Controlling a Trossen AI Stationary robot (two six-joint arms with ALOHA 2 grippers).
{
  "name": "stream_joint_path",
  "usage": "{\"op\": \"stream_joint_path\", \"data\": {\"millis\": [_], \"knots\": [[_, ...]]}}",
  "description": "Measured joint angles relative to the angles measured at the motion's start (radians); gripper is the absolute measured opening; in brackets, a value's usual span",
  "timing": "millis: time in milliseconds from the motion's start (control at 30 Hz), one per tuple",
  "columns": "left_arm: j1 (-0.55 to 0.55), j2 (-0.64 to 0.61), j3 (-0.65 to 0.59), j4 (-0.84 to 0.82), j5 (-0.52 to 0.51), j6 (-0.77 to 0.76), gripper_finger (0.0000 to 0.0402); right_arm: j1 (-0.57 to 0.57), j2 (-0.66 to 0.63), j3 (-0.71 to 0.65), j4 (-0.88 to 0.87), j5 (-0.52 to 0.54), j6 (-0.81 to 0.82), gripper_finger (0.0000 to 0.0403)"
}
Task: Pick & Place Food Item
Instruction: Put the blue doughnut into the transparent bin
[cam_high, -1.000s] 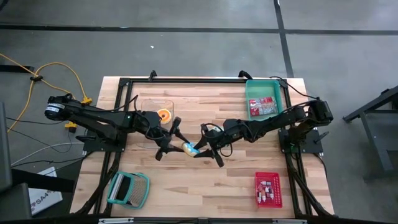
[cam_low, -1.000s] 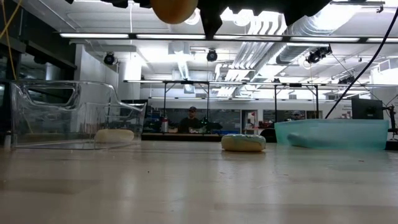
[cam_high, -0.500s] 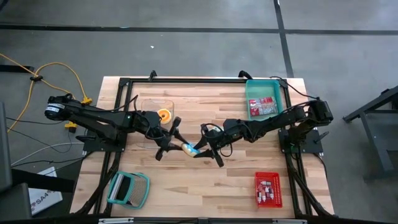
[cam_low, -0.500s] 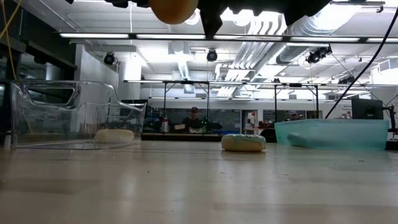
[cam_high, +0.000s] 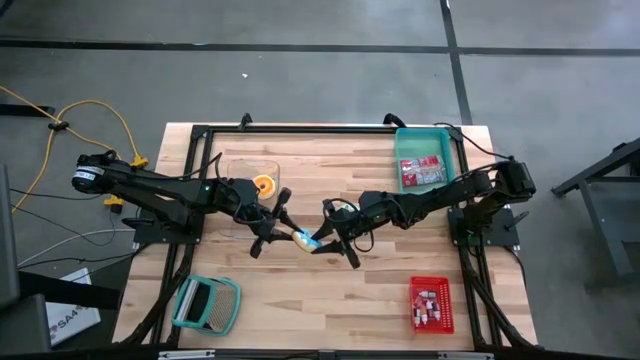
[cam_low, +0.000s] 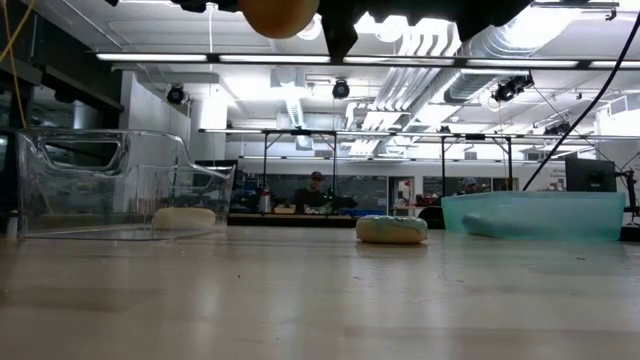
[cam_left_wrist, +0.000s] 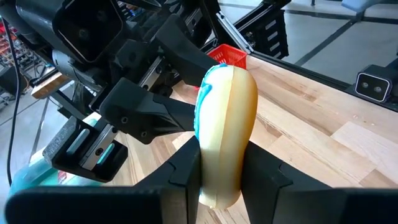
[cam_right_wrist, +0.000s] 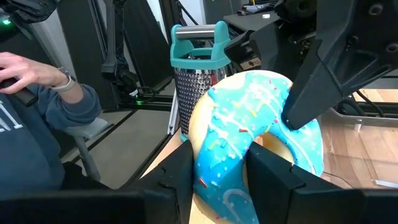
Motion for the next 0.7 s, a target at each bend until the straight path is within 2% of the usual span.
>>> {"op": "stream_joint_path", "data": {"millis": [500,700], "knots": [[0.000,0.000,0.000,-0.001,0.001,0.000,0.0085,0.000,0.000,0.000,-0.001,0.007,0.000,0.0191],[0.000,0.000,0.000,-0.004,-0.001,-0.052,0.0085,-0.022,-0.067,0.000,-0.117,0.004,0.000,0.0197]]}}
